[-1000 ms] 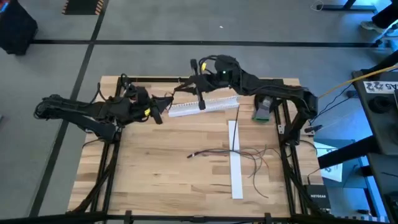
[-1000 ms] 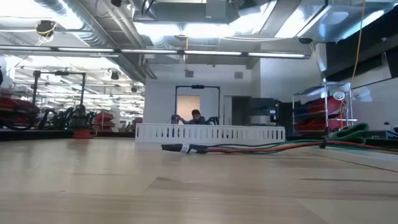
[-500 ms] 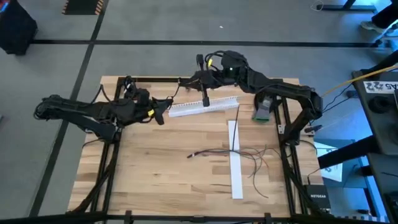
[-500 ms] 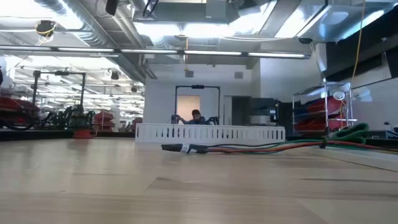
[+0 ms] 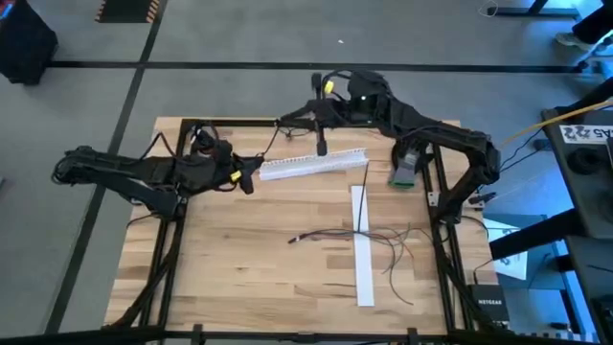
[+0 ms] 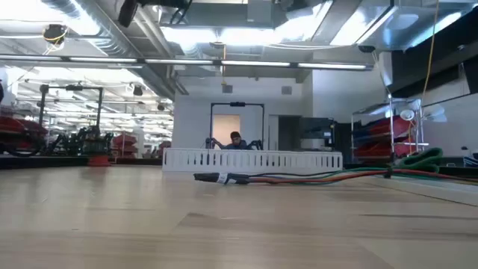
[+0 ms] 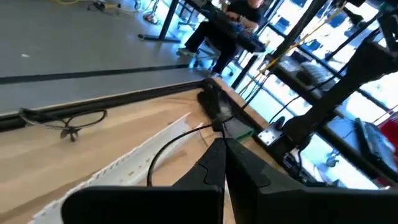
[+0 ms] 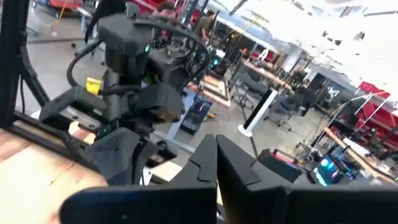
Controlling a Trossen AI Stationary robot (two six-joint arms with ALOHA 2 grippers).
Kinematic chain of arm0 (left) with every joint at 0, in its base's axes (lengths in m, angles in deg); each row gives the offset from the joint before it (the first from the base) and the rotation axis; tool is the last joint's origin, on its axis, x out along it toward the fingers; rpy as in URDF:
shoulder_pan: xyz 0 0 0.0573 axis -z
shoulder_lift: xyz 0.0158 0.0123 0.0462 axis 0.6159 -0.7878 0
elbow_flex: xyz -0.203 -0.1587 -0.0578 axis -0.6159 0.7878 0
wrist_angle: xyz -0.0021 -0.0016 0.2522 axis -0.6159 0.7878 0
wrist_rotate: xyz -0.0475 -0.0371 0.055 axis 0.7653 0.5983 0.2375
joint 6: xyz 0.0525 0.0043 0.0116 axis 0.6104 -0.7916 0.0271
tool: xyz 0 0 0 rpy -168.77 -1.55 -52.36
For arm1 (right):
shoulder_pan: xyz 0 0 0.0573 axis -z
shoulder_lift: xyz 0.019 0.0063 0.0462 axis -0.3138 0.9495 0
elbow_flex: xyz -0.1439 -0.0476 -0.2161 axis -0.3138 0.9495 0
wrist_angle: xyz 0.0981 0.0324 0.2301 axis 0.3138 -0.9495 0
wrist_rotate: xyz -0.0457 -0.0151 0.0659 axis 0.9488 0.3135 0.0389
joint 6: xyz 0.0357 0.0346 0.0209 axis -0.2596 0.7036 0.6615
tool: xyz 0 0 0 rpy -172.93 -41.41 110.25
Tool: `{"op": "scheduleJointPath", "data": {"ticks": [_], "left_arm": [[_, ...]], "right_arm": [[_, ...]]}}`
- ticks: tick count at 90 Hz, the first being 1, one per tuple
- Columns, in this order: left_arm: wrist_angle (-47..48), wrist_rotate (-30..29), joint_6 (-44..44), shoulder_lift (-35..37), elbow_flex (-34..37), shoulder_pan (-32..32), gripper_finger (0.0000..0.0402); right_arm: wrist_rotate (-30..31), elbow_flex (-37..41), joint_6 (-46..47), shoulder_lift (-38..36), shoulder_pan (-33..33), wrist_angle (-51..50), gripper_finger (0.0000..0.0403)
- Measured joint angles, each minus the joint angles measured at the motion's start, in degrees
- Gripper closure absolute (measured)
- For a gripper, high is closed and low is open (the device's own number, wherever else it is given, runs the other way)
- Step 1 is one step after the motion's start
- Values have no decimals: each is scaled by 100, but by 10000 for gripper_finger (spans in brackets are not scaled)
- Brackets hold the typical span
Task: Ziptie cables
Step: Wrap the black zip-tie around the cable wires
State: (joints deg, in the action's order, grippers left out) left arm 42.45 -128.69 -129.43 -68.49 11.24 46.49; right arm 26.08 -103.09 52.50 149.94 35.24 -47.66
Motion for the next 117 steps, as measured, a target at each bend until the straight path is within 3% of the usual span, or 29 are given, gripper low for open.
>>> {"op": "scheduleJointPath", "data": {"ticks": [53, 63, 74, 94, 109, 117], "left_arm": [[490, 0, -309, 2, -2, 0, 401], [487, -1, -280, 2, -2, 0, 401], [534, 13, -270, -2, 0, 2, 401], [501, 21, -233, -2, 0, 2, 401], [497, 66, -146, -1, 0, 7, 401], [496, 123, -82, -2, 0, 16, 401]], "right_arm": [[357, -511, -121, -39, -2, -481, 403], [794, -517, 133, -39, -7, -539, 393], [1281, -526, 533, -71, 0, -810, 349], [1570, -535, 907, -701, 57, -1598, 214], [1839, -537, 1313, -1005, 151, -3057, 154], [1493, -492, 1717, -1020, 154, -4164, 143]]}}
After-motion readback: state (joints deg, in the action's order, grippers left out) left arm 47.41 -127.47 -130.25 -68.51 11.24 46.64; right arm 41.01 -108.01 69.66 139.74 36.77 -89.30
